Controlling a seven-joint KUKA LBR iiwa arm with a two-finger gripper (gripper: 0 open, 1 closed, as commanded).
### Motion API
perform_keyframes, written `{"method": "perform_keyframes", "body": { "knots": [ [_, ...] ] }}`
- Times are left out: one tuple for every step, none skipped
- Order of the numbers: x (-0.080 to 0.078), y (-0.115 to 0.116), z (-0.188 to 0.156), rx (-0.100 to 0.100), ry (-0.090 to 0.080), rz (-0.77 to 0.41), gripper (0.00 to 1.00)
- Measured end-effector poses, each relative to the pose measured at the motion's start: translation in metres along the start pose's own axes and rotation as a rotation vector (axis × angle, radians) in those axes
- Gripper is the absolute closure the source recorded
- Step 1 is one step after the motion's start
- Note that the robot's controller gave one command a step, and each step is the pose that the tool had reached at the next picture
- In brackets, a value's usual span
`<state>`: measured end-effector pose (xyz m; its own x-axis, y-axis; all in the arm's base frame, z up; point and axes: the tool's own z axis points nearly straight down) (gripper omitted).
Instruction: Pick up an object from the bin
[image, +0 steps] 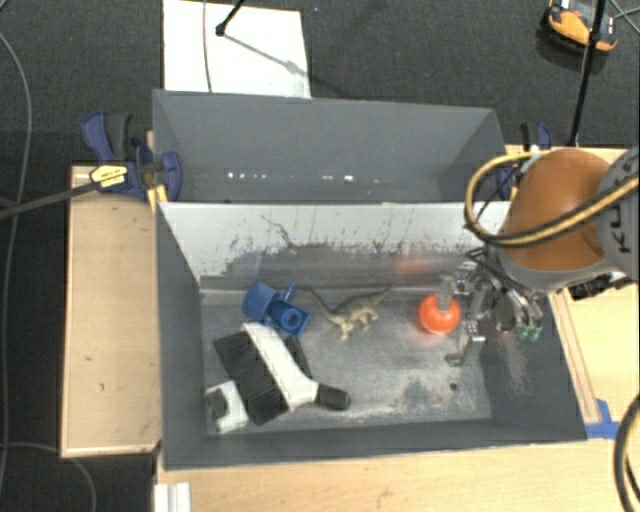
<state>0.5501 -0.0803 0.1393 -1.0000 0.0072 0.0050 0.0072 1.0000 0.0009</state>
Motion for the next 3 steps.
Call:
{"method": "perform_keyframes", "body": {
  "knots": [
    [-0.002, 0.0, -0.004, 0.001, -0.008, -0.003, 0.0],
    [-0.038, -0.038, 0.058, 0.001, -0.016, 0.047, 0.0],
    [-0.04, -0.04, 0.039, 0.002, -0.011, -0.011, 0.0]
  ]
}}
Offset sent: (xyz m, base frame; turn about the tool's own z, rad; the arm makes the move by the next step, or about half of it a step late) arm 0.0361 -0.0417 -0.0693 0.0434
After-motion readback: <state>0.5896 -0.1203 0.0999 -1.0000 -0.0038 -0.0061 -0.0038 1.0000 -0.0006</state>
